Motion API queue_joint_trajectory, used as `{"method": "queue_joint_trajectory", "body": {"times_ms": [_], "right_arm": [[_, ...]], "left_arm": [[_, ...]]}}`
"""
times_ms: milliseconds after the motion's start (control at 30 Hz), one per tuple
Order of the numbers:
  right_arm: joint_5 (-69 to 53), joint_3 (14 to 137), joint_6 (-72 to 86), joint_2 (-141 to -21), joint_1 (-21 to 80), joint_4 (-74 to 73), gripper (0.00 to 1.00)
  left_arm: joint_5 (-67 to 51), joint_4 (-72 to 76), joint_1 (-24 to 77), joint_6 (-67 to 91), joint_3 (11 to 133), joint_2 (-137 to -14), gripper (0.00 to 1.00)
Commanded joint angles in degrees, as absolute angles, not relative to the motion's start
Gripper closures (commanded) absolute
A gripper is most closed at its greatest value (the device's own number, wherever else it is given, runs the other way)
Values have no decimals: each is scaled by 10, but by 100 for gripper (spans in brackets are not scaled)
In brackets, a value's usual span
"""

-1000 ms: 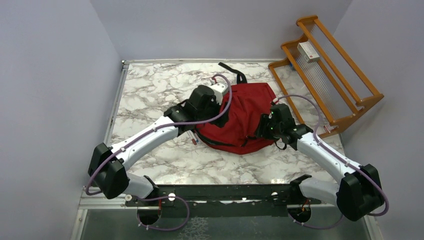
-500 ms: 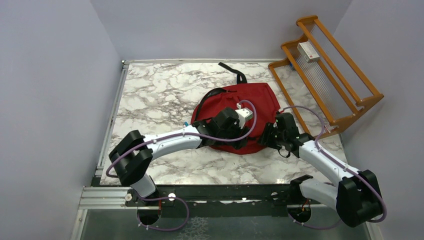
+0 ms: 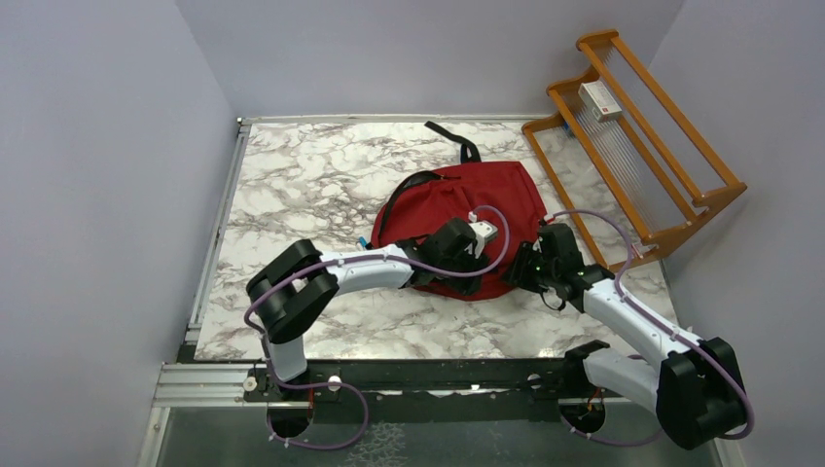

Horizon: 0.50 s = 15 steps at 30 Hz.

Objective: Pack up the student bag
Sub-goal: Zip the student bag at the center of the board.

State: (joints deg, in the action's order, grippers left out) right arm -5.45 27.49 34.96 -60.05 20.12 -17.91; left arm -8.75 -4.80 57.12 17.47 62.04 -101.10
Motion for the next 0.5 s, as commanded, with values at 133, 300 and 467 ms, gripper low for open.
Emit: {"method": "queue_joint_trajectory", "body": {"times_ms": [133,300,467], "right_arm": [[-70,263,354,-595,199,-173,58],[-68,263,352,-594,198,-173,58],[-68,261,352,-592,198,-173,58]], "left_arm": [[-70,-21,576,174,658,-1052,51],[-64,-22,578,166,672,-1070,51],[-42,-37,580,152,690,-1088,51]]}}
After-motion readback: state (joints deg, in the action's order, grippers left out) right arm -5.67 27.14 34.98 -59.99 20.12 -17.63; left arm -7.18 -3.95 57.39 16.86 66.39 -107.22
